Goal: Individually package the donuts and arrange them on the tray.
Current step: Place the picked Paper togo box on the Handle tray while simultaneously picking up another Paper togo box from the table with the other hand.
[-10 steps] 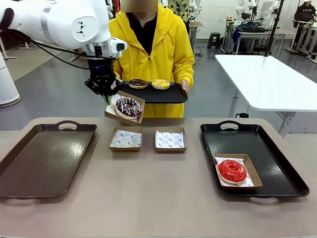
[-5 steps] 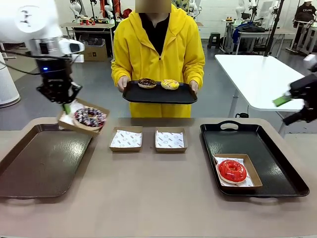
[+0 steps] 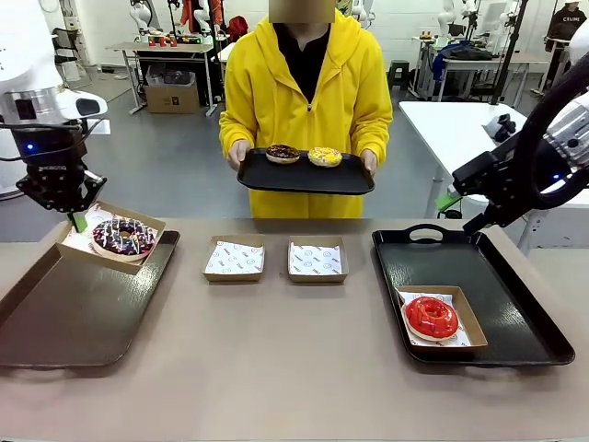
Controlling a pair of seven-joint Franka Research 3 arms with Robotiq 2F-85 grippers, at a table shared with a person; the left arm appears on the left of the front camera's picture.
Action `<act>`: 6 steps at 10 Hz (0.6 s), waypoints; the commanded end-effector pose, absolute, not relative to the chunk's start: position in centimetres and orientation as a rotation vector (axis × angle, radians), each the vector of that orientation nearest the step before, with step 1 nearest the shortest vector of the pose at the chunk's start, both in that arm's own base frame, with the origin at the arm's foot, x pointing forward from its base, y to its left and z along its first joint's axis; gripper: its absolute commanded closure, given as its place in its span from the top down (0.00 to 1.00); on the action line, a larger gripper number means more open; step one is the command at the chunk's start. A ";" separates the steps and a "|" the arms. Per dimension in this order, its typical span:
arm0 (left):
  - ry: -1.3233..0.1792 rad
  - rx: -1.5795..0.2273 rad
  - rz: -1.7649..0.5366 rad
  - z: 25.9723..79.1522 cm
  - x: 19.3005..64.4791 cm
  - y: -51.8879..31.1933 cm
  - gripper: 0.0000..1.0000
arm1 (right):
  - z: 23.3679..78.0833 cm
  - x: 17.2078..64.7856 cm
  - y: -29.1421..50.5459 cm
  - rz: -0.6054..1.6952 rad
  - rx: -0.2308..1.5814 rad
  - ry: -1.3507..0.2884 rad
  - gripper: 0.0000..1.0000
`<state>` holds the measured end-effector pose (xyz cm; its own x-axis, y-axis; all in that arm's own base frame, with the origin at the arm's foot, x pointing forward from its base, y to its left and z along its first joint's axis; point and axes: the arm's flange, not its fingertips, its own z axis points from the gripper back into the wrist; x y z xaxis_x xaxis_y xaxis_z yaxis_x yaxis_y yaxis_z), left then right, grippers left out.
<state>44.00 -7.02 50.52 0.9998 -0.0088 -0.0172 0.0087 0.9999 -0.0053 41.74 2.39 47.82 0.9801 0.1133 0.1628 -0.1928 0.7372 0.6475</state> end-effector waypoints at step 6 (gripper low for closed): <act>0.011 -0.006 -0.020 51.0 44.2 -7.5 0.01 | 48.3 41.4 1.8 0.164 0.725 -0.124 1.00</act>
<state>44.04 -7.48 50.71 0.9998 -0.0179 -0.0133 0.0179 0.9998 -0.0036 41.60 1.57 48.29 0.9798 0.0968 0.1747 -0.1890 0.7324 0.6541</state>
